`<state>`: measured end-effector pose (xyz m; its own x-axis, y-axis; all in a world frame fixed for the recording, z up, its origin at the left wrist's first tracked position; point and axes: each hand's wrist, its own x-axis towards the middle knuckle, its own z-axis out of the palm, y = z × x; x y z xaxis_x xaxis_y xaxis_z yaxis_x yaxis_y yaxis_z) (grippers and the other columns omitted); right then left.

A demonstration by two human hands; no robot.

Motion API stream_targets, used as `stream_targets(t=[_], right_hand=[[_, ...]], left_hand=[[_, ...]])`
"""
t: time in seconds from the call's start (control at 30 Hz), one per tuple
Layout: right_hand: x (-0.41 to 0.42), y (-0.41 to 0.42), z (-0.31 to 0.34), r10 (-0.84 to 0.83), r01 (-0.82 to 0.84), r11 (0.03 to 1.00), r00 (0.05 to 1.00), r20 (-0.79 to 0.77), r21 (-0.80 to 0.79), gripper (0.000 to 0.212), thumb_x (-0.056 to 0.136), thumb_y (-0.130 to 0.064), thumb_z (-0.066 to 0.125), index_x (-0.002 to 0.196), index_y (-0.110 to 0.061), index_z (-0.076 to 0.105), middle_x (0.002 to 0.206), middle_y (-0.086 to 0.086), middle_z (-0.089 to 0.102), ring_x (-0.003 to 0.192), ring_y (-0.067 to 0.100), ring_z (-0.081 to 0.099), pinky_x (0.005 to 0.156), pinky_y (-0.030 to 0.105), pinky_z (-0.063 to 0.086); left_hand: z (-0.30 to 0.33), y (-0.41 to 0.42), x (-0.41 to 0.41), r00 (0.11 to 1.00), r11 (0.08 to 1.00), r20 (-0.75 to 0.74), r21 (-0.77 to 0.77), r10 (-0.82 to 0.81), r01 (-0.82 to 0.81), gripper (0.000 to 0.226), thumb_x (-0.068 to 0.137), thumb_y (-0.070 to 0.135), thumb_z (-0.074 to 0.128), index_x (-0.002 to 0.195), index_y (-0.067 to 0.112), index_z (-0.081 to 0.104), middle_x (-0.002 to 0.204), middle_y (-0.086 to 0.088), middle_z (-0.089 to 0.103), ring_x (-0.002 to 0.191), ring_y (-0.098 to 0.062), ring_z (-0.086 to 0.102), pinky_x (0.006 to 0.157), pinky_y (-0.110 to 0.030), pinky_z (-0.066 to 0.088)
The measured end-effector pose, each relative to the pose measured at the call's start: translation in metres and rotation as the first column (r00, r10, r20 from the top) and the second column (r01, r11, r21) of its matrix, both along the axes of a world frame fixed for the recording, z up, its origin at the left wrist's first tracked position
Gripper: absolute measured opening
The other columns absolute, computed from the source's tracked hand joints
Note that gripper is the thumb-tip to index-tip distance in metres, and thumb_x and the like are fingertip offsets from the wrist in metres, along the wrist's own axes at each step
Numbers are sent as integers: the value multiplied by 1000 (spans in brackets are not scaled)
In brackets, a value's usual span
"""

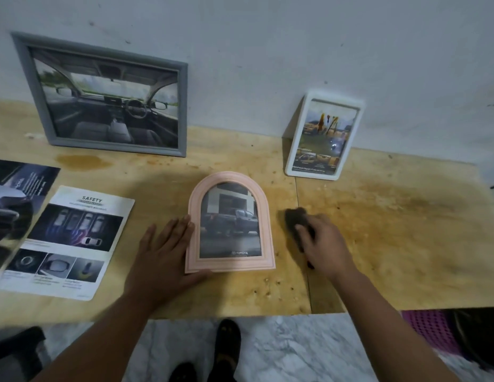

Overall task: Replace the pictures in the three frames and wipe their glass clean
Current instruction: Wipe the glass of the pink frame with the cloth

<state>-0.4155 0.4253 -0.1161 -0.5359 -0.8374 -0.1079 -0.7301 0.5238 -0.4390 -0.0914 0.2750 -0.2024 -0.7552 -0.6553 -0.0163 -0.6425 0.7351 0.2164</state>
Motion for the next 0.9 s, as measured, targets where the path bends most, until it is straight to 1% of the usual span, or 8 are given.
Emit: stream_targets(t=[0.07, 0.17, 0.37, 0.47, 0.53, 0.7, 0.8, 0.9], right_hand=[[-19, 26, -9, -190, 197, 976, 979, -78, 90, 41, 103, -38, 51, 135, -14, 60, 116, 5, 58, 85, 18, 55, 70, 34, 49], [-21, 50, -20, -207, 263, 919, 956, -207, 295, 62, 98, -62, 43, 137, -16, 53, 123, 7, 57, 102, 26, 59, 79, 45, 56], [-11, 38, 7, -463, 506, 799, 863, -205, 326, 108, 72, -100, 28, 146, -21, 39, 143, 15, 48, 131, 40, 43, 102, 62, 35], [6, 22, 17, -505, 533, 821, 845, -178, 203, 96, 77, -93, 35, 142, -21, 37, 142, 16, 44, 130, 39, 40, 103, 62, 34], [20, 8, 16, -415, 430, 887, 902, -120, 167, 78, 86, -82, 43, 137, -23, 43, 140, 12, 46, 129, 37, 43, 102, 59, 36], [52, -41, 0, -305, 258, 952, 852, 426, 166, 67, 94, -63, 55, 144, -19, 49, 134, 9, 61, 113, 25, 60, 89, 39, 52], [58, -62, -19, -290, 226, 955, 850, 440, 191, 78, 75, -79, 46, 128, -24, 59, 120, 9, 62, 100, 26, 63, 85, 45, 58], [52, -66, -38, -312, 238, 947, 839, 445, 215, 79, 69, -79, 45, 125, -25, 62, 116, 8, 62, 96, 26, 64, 82, 46, 59]], left_hand=[[-2, 2, 0, 1000, 1000, -20, -18, -2, 2, 109, 85, 91, 36, 160, 13, 33, 171, -2, 22, 158, -21, 21, 124, -59, 21], [-3, 4, 0, 999, 999, -42, -40, 8, -10, 109, 84, 91, 37, 159, 13, 36, 169, -3, 27, 156, -21, 25, 123, -59, 23], [2, 7, -2, 1000, 996, 5, 92, 5, -5, 118, 80, 95, 38, 164, 14, 22, 172, -2, 14, 160, -19, 13, 125, -57, 16], [9, 1, -4, 995, 980, -61, 188, 82, -70, 113, 82, 96, 28, 165, 23, 7, 172, 5, 4, 160, -13, 5, 128, -48, 6], [17, -2, -12, 983, 960, -88, 246, 159, -133, 108, 83, 95, 21, 165, 25, 17, 171, 5, 18, 158, -13, 17, 128, -49, 14], [40, -3, -46, 890, 857, -125, 356, 438, -371, 93, 84, 89, 24, 148, 27, 49, 148, 4, 56, 136, -27, 49, 108, -54, 44], [46, -5, -63, 789, 729, -156, 518, 595, -448, 96, 79, 98, 22, 138, 30, 55, 131, -3, 60, 120, -31, 57, 100, -52, 51], [51, -3, -77, 757, 640, -57, 576, 651, -508, 86, 85, 88, 35, 142, 26, 48, 139, -11, 48, 124, -35, 50, 104, -50, 48]])
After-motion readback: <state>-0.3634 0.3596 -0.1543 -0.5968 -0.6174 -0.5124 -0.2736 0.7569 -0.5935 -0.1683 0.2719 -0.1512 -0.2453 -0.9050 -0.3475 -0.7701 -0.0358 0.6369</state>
